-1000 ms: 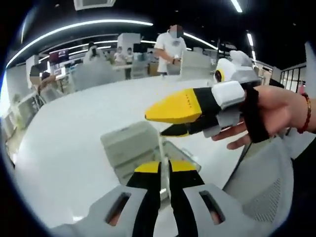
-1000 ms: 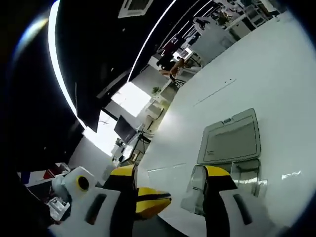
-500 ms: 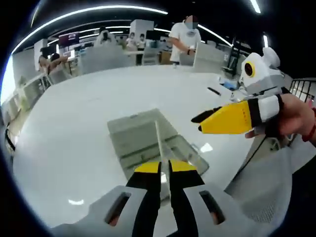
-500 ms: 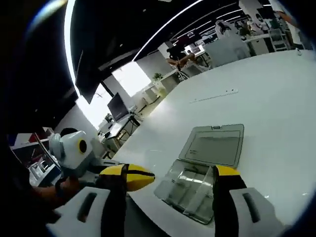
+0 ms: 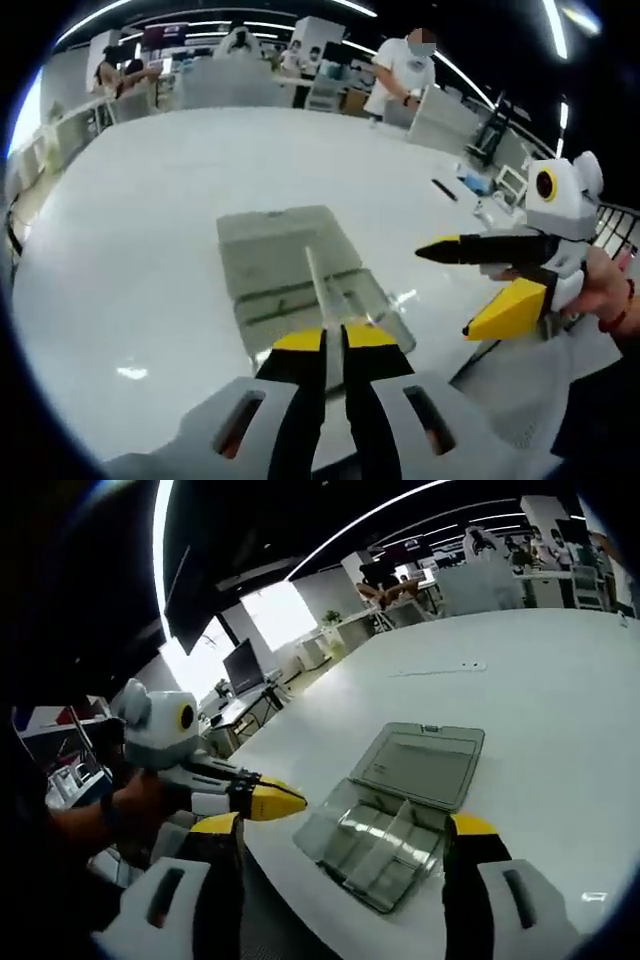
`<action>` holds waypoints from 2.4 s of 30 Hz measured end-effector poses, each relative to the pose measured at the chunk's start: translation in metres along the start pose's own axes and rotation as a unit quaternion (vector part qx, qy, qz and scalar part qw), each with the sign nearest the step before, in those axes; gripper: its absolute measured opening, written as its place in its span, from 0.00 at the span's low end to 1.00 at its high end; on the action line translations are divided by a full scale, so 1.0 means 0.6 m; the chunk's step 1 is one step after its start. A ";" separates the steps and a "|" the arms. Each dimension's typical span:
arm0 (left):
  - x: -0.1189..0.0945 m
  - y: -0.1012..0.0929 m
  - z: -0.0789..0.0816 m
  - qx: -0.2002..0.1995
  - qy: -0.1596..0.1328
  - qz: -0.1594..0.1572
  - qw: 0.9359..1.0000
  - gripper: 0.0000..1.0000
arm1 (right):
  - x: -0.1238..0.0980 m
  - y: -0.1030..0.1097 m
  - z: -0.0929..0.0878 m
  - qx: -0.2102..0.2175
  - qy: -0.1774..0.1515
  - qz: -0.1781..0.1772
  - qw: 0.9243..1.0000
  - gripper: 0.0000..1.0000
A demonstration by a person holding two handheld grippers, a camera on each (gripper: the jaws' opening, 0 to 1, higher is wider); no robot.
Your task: Insert the divider into the dual guide fixture by aligning both edges with the guide slots and pushing it downward to the bottom, including one-sided entry, uneven engagement, binding, and posture correction.
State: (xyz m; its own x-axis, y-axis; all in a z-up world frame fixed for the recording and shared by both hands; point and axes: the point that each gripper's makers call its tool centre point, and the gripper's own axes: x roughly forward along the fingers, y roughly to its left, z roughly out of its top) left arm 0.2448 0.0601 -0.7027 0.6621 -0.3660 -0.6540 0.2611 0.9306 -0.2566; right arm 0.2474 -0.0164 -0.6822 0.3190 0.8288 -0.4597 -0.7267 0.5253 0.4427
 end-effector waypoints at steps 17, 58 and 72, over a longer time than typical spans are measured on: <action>0.018 0.025 -0.010 -0.014 0.098 0.017 0.995 0.03 | -0.002 0.001 -0.009 -0.004 0.004 0.014 1.000 0.90; 0.068 0.051 -0.041 -0.043 0.204 0.037 0.977 0.04 | 0.026 -0.031 -0.021 -0.073 0.056 0.001 0.996 0.98; 0.078 0.048 -0.050 -0.049 0.218 0.044 0.974 0.03 | 0.027 -0.031 -0.024 -0.070 0.057 0.004 0.996 0.97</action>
State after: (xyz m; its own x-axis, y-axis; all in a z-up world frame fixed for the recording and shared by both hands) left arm 0.2624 0.0698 -0.7623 0.3131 -0.2690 -0.9108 0.1345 0.9619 -0.2379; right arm 0.2575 -0.0153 -0.7090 0.2465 0.8016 -0.5446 -0.8090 0.4796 0.3397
